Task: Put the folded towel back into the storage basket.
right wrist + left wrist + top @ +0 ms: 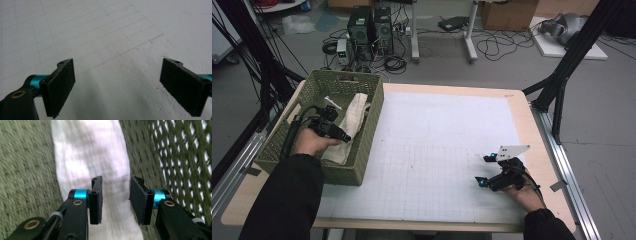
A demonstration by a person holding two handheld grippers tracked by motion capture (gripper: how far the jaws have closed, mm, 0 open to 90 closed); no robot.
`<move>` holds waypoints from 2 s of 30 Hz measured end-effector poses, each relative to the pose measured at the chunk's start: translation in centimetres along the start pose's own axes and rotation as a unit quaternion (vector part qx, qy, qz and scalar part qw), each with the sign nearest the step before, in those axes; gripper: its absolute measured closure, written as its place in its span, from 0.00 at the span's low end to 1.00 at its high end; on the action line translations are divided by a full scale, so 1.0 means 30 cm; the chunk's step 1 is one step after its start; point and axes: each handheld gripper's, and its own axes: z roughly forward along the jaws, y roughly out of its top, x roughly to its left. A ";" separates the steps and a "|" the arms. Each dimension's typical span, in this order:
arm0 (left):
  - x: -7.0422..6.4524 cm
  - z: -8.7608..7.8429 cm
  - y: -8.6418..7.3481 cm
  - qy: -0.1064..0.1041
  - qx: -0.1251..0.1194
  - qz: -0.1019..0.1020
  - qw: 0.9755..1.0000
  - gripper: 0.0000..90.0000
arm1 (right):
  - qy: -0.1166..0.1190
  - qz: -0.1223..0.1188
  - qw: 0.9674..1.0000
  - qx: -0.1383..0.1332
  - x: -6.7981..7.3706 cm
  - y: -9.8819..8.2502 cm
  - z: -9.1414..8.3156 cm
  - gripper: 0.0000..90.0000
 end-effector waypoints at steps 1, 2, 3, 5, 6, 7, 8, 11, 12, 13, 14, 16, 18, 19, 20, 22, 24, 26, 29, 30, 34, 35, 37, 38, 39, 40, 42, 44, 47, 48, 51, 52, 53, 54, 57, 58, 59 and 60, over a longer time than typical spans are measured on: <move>-0.001 0.009 -0.001 0.005 0.004 0.002 1.000 0.73 | 0.001 0.001 1.000 0.002 0.001 0.002 -0.001 0.13; -0.001 0.023 -0.004 0.004 0.011 0.004 1.000 0.78 | 0.001 0.001 1.000 0.001 0.001 0.005 -0.001 0.13; -0.003 0.035 -0.006 0.004 0.020 0.007 1.000 0.85 | 0.000 0.001 1.000 0.000 0.005 0.010 -0.003 0.13; -0.009 0.061 -0.014 0.008 0.045 0.016 0.999 0.94 | -0.001 -0.001 1.000 -0.001 0.006 0.014 0.000 0.13; -0.013 0.068 -0.016 0.009 0.048 0.018 0.999 0.94 | -0.001 -0.003 1.000 0.000 0.007 0.015 0.003 0.13; -0.014 0.065 -0.014 0.007 0.049 0.020 0.999 0.94 | 0.001 -0.002 1.000 0.003 0.009 0.016 0.006 0.13; -0.014 0.060 -0.014 0.002 0.047 0.023 0.999 0.92 | 0.000 -0.004 1.000 0.005 0.010 0.016 0.007 0.13; -0.011 0.038 -0.013 0.005 0.024 0.032 0.999 0.85 | 0.001 -0.001 1.000 0.004 0.011 0.016 0.006 0.13; -0.010 0.029 -0.011 0.003 0.016 0.030 0.999 0.84 | -0.002 -0.001 1.000 0.002 0.009 0.017 0.004 0.13; -0.009 0.020 -0.009 0.001 0.004 0.028 1.000 0.83 | -0.002 0.000 1.000 0.002 0.009 0.017 0.003 0.13; -0.007 0.012 -0.008 -0.001 -0.004 0.029 1.000 0.83 | -0.004 0.001 1.000 0.001 0.009 0.018 0.002 0.13; -0.004 -0.005 -0.006 -0.005 -0.021 0.026 0.999 0.80 | -0.005 -0.003 1.000 -0.002 0.010 0.020 -0.002 0.13; 0.001 -0.018 -0.007 -0.014 -0.036 0.019 0.999 0.78 | -0.006 -0.002 1.000 -0.003 0.010 0.021 -0.007 0.13; 0.002 -0.024 -0.007 -0.015 -0.039 0.020 0.999 0.77 | -0.006 0.002 1.000 -0.005 0.009 0.022 -0.010 0.13; 0.002 -0.028 -0.007 -0.014 -0.045 0.017 0.999 0.76 | -0.007 0.004 1.000 -0.007 0.009 0.022 -0.013 0.13; 0.003 -0.037 -0.008 -0.019 -0.059 0.013 0.998 0.75 | -0.010 0.005 1.000 -0.011 0.008 0.023 -0.017 0.13; 0.000 -0.043 -0.007 -0.021 -0.069 0.013 0.997 0.73 | -0.010 0.005 1.000 -0.011 0.010 0.024 -0.020 0.13; -0.004 -0.046 -0.005 -0.027 -0.073 0.006 0.997 0.71 | -0.011 0.005 1.000 -0.011 0.012 0.026 -0.023 0.13; -0.005 -0.053 -0.005 -0.034 -0.083 -0.001 0.996 0.66 | -0.017 0.004 1.000 -0.014 0.012 0.027 -0.029 0.13; -0.004 -0.056 -0.005 -0.038 -0.085 -0.001 0.996 0.66 | -0.017 0.007 1.000 -0.017 0.011 0.026 -0.031 0.13; -0.005 -0.068 -0.004 -0.047 -0.103 -0.006 0.994 0.64 | -0.015 0.009 1.000 -0.018 0.011 0.025 -0.036 0.13; -0.005 -0.071 -0.004 -0.046 -0.103 -0.006 0.994 0.63 | -0.016 0.009 1.000 -0.018 0.012 0.025 -0.037 0.13; -0.007 -0.073 -0.005 -0.046 -0.102 -0.005 0.994 0.63 | -0.019 0.006 1.000 -0.020 0.013 0.025 -0.040 0.13; -0.007 -0.074 -0.006 -0.045 -0.103 -0.005 0.994 0.63 | -0.019 0.007 1.000 -0.021 0.013 0.025 -0.042 0.13; -0.007 -0.075 -0.007 -0.046 -0.105 -0.006 0.993 0.63 | -0.020 0.006 1.000 -0.021 0.013 0.025 -0.043 0.13; -0.007 -0.076 -0.007 -0.045 -0.107 -0.006 0.993 0.63 | -0.020 0.007 1.000 -0.020 0.013 0.025 -0.045 0.13; -0.007 -0.077 -0.009 -0.045 -0.109 -0.007 0.993 0.62 | -0.019 0.007 1.000 -0.023 0.015 0.026 -0.047 0.13; -0.006 -0.078 -0.010 -0.046 -0.110 -0.008 0.993 0.62 | -0.020 0.006 1.000 -0.023 0.016 0.026 -0.047 0.13; -0.003 -0.083 -0.013 -0.046 -0.115 -0.010 0.992 0.61 | -0.019 0.006 1.000 -0.023 0.016 0.026 -0.049 0.13; -0.002 -0.086 -0.013 -0.045 -0.118 -0.012 0.992 0.61 | -0.019 0.008 1.000 -0.022 0.017 0.026 -0.050 0.13; 0.001 -0.091 -0.015 -0.047 -0.119 -0.013 0.992 0.60 | -0.020 0.007 1.000 -0.023 0.015 0.025 -0.052 0.13; 0.001 -0.093 -0.016 -0.045 -0.121 -0.016 0.992 0.59 | -0.019 0.008 1.000 -0.023 0.016 0.025 -0.052 0.13; 0.002 -0.094 -0.019 -0.050 -0.124 -0.016 0.991 0.58 | -0.020 0.007 1.000 -0.024 0.016 0.026 -0.053 0.13; 0.003 -0.094 -0.021 -0.055 -0.126 -0.018 0.990 0.58 | -0.019 0.007 0.999 -0.024 0.017 0.026 -0.053 0.13; 0.004 -0.093 -0.025 -0.056 -0.130 -0.020 0.990 0.57 | -0.019 0.007 1.000 -0.023 0.017 0.026 -0.052 0.13; 0.006 -0.094 -0.026 -0.061 -0.133 -0.022 0.989 0.57 | -0.019 0.007 1.000 -0.022 0.017 0.026 -0.052 0.13; 0.008 -0.097 -0.027 -0.065 -0.138 -0.024 0.988 0.57 | -0.019 0.005 1.000 -0.023 0.016 0.027 -0.052 0.13; 0.009 -0.099 -0.028 -0.067 -0.141 -0.024 0.987 0.57 | -0.020 0.003 1.000 -0.024 0.016 0.026 -0.052 0.13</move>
